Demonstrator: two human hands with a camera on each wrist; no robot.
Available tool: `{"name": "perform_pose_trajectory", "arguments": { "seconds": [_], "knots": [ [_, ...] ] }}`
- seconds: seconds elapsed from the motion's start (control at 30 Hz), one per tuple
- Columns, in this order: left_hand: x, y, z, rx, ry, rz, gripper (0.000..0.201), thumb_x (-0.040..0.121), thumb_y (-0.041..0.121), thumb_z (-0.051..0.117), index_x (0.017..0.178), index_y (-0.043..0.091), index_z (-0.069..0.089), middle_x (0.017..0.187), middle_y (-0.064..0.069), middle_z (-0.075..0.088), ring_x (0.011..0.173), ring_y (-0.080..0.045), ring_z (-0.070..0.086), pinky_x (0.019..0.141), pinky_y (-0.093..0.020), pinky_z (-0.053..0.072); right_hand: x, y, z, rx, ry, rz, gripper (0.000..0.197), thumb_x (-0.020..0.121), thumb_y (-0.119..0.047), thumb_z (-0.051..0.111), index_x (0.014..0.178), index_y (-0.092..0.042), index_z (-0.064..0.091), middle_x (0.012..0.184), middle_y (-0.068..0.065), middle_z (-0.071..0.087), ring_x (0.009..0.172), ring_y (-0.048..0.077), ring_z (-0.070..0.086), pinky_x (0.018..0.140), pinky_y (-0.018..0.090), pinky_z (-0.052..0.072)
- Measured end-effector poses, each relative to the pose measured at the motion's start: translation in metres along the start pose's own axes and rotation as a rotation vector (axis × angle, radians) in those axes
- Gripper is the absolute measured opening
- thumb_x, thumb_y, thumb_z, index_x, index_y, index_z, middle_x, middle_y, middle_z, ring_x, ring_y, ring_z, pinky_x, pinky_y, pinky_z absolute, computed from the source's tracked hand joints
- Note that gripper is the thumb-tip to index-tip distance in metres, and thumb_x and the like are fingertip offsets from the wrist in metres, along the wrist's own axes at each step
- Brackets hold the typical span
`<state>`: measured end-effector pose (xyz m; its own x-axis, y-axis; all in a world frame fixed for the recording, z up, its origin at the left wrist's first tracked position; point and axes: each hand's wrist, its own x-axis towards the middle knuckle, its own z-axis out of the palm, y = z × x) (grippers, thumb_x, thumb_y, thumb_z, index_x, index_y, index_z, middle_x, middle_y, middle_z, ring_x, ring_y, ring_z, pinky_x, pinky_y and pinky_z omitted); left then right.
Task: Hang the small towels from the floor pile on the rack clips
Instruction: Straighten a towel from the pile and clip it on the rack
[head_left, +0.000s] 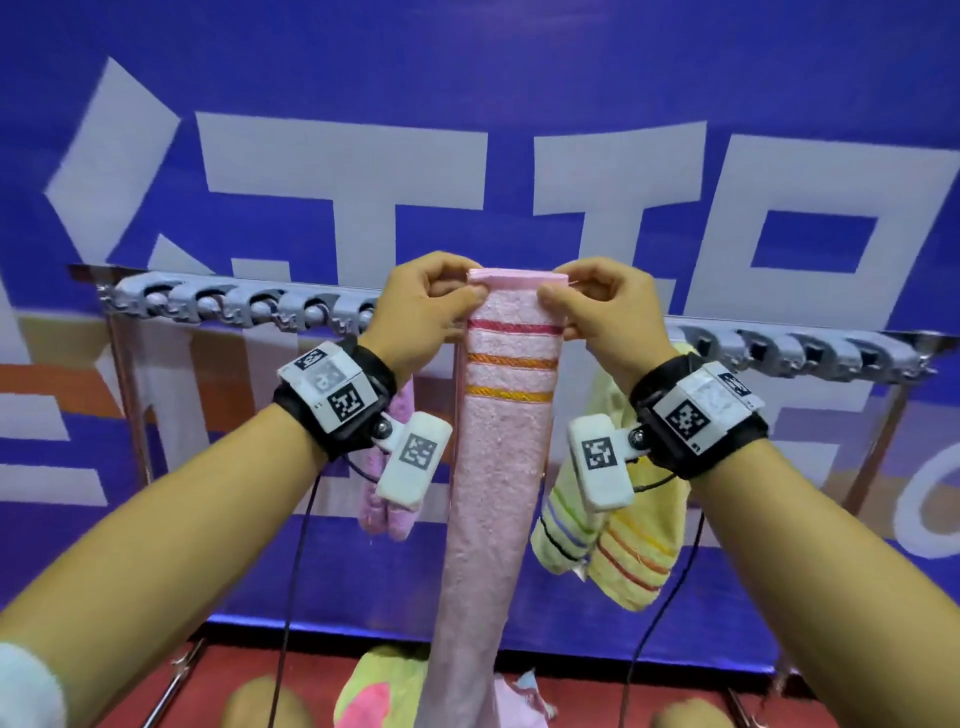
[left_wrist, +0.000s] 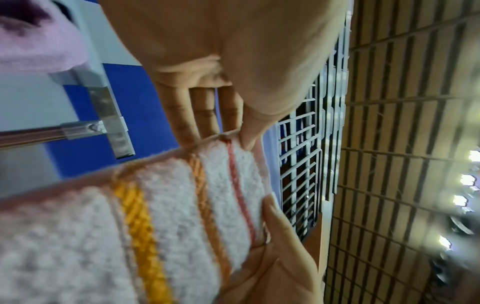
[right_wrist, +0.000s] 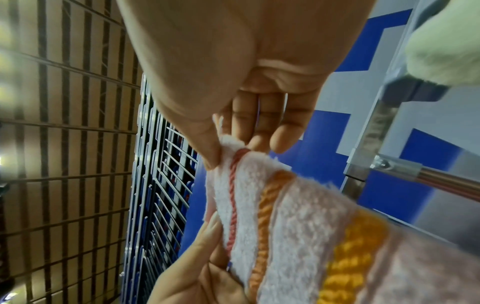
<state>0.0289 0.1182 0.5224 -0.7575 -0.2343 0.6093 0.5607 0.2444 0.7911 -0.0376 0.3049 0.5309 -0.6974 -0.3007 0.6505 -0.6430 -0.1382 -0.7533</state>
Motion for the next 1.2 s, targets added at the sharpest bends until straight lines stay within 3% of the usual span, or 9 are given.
{"name": "perform_pose_trajectory", "arguments": {
  "seconds": [0.17, 0.37, 0.5, 0.6, 0.67, 0.77, 0.9, 1.07, 1.2],
  "knots": [
    [0.004, -0.019, 0.002, -0.037, -0.004, -0.11, 0.016, 0.09, -0.001, 0.064, 0.093, 0.014, 0.064, 0.076, 0.0, 0.069, 0.067, -0.015, 0.063, 0.063, -0.03, 0.056, -0.002, 0.03, 0.012, -0.072, -0.13, 0.131, 0.011, 0.084, -0.011, 0.075, 0.09, -0.015, 0.066, 0.076, -0.007, 0.068, 0.067, 0.004, 0.065, 0.058, 0.02, 0.052],
    [0.011, -0.025, 0.004, 0.036, -0.043, -0.093, 0.017, 0.088, 0.001, 0.067, 0.092, 0.017, 0.066, 0.077, 0.004, 0.072, 0.073, -0.014, 0.067, 0.068, -0.035, 0.058, 0.007, 0.039, 0.027, -0.214, -0.121, 0.041, 0.008, 0.084, -0.02, 0.076, 0.084, -0.018, 0.069, 0.071, -0.006, 0.063, 0.062, 0.003, 0.057, 0.059, 0.02, 0.049],
    [0.022, -0.027, -0.003, 0.036, -0.03, -0.075, 0.014, 0.087, 0.006, 0.071, 0.095, 0.017, 0.068, 0.083, -0.002, 0.071, 0.077, -0.018, 0.069, 0.074, -0.041, 0.06, 0.022, 0.036, 0.027, -0.276, -0.106, -0.015, 0.01, 0.084, -0.025, 0.076, 0.082, -0.018, 0.071, 0.072, -0.003, 0.065, 0.067, 0.011, 0.06, 0.064, 0.034, 0.053],
    [0.027, -0.03, 0.001, -0.041, -0.036, -0.067, 0.012, 0.088, 0.009, 0.07, 0.097, 0.015, 0.067, 0.084, -0.002, 0.069, 0.072, -0.016, 0.068, 0.063, -0.033, 0.058, 0.032, 0.033, 0.027, -0.278, -0.093, -0.068, 0.015, 0.083, -0.029, 0.076, 0.08, -0.016, 0.071, 0.071, -0.005, 0.064, 0.066, 0.01, 0.059, 0.065, 0.034, 0.053],
    [0.027, -0.037, 0.006, -0.149, -0.086, -0.093, 0.014, 0.088, 0.01, 0.068, 0.101, 0.014, 0.067, 0.085, -0.001, 0.07, 0.07, -0.013, 0.067, 0.059, -0.027, 0.054, 0.035, 0.028, 0.027, -0.273, -0.074, -0.093, 0.012, 0.084, -0.025, 0.076, 0.081, -0.014, 0.071, 0.072, -0.003, 0.066, 0.067, 0.009, 0.06, 0.066, 0.035, 0.055],
    [0.019, -0.057, 0.015, -0.106, -0.266, -0.14, 0.019, 0.085, 0.006, 0.072, 0.103, 0.009, 0.07, 0.091, -0.002, 0.074, 0.083, -0.016, 0.07, 0.072, -0.029, 0.055, 0.04, 0.019, 0.022, -0.293, -0.037, -0.111, 0.012, 0.084, -0.021, 0.075, 0.086, -0.01, 0.071, 0.077, 0.002, 0.069, 0.07, 0.011, 0.061, 0.068, 0.037, 0.056],
    [-0.003, -0.092, 0.028, -0.059, -0.432, -0.304, 0.025, 0.079, 0.002, 0.077, 0.103, 0.006, 0.072, 0.102, -0.007, 0.075, 0.096, -0.022, 0.071, 0.085, -0.036, 0.056, 0.048, 0.008, 0.005, -0.315, 0.06, -0.119, 0.011, 0.082, -0.022, 0.076, 0.083, -0.013, 0.069, 0.074, -0.007, 0.065, 0.069, 0.007, 0.06, 0.065, 0.028, 0.053],
    [-0.011, -0.112, 0.02, 0.037, -0.492, -0.421, 0.02, 0.082, 0.011, 0.074, 0.093, -0.004, 0.069, 0.083, -0.01, 0.069, 0.076, -0.02, 0.061, 0.066, -0.029, 0.052, 0.05, 0.006, -0.036, -0.295, 0.314, -0.113, 0.021, 0.074, -0.025, 0.079, 0.08, -0.023, 0.059, 0.08, -0.01, 0.06, 0.072, 0.004, 0.057, 0.066, 0.021, 0.05],
    [-0.006, -0.107, 0.002, -0.118, -0.514, -0.485, 0.018, 0.085, 0.017, 0.069, 0.07, 0.011, 0.061, 0.055, 0.001, 0.042, 0.049, -0.008, 0.037, 0.049, -0.019, 0.035, 0.044, 0.012, -0.073, -0.307, 0.419, -0.013, 0.03, 0.07, -0.021, 0.073, 0.091, -0.024, 0.052, 0.076, -0.002, 0.055, 0.066, 0.013, 0.051, 0.06, 0.026, 0.045]
  ]
}}
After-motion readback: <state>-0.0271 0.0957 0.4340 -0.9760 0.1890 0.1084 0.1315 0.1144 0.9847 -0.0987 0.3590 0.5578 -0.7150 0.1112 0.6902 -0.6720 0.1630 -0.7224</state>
